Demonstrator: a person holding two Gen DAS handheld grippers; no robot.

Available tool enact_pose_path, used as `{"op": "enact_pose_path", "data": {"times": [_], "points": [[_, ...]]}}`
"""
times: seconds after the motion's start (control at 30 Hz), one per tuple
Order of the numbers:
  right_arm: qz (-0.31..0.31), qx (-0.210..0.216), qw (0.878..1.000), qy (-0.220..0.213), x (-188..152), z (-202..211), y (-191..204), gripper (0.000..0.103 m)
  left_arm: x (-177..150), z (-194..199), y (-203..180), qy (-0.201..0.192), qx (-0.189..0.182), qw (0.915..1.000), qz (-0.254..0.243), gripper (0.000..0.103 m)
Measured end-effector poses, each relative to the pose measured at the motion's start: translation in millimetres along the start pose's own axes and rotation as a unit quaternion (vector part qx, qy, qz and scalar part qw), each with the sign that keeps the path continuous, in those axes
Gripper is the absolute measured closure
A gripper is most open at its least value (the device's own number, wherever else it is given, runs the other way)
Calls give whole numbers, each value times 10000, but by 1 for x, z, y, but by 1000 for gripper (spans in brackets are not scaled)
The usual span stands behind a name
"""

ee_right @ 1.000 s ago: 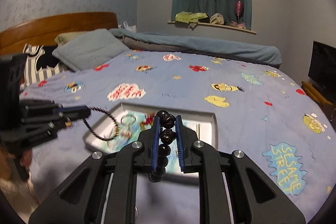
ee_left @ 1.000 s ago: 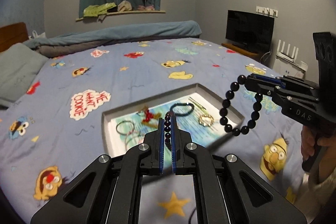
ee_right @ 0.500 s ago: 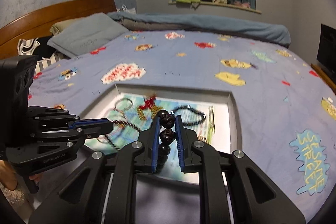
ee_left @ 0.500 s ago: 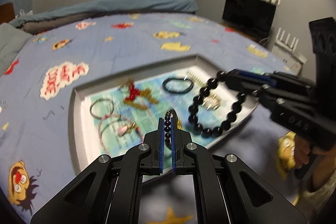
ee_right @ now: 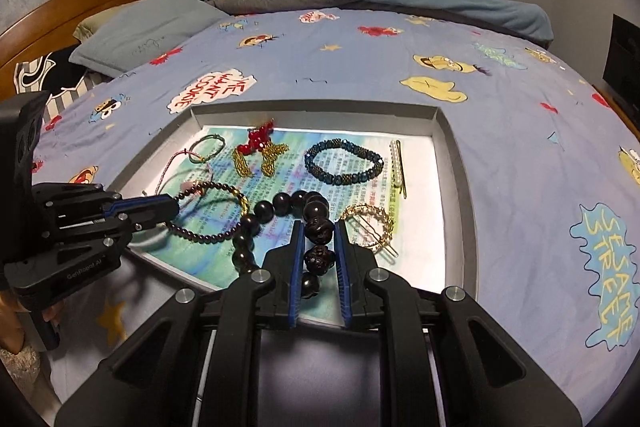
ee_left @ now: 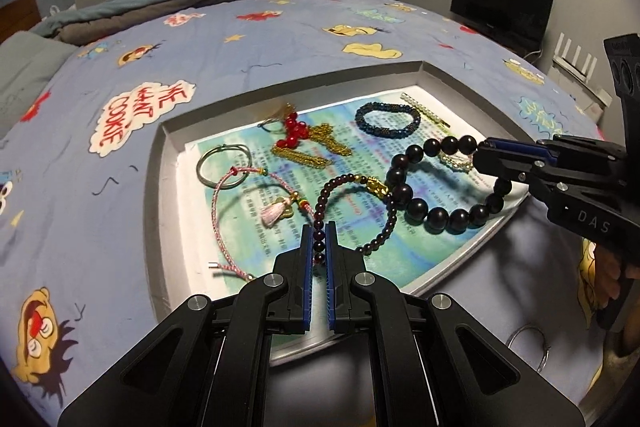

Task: Organize jewelry
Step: 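Carry both bead bracelets into the grey box and open both grippers, then move both open tools back to the hair tie and silver bangle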

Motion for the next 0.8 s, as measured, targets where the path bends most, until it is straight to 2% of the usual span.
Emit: {"op": "enact_pose_path", "data": {"times": [0.13,0.27,0.33,0.37,0.4,0.53,0.63,0.7,0.8], "points": [[-26,-29,10000,22,-1,0,-1,88,0,0,1,5,127,9999,-30,97],[-70,-29,10000,22,-1,2,-3,86,0,3,1,-10,178,9998,-40,90],[-83,-35,10000,3,-2,4,-4,81,0,6,0,-61,263,9996,-67,84],[-95,-34,9999,-11,-1,5,-4,73,0,8,-1,-93,302,9995,-77,79],[-105,-29,9999,-25,-1,6,-4,69,0,9,-1,-119,319,9994,-84,78],[-139,-36,9999,-87,-1,12,-6,69,2,18,1,-217,400,9990,-24,75],[-212,-51,9996,-150,-1,19,-8,57,3,27,2,-298,509,9983,40,63],[-211,-73,9996,-187,0,25,-8,49,2,36,3,-371,611,9974,113,48],[-230,-154,9993,-263,2,37,-8,37,2,52,4,-511,821,9952,167,36]]}}
Point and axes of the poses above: each gripper's, at about its wrist camera, not at the fingertips, and z roughly against the way its jaws point, y to its left, x to its top, the point moved 1 cm from there along -z, roughly the way its jaws point, and after that the axes turned 8 degrees about -z, right-handed, at the moved point
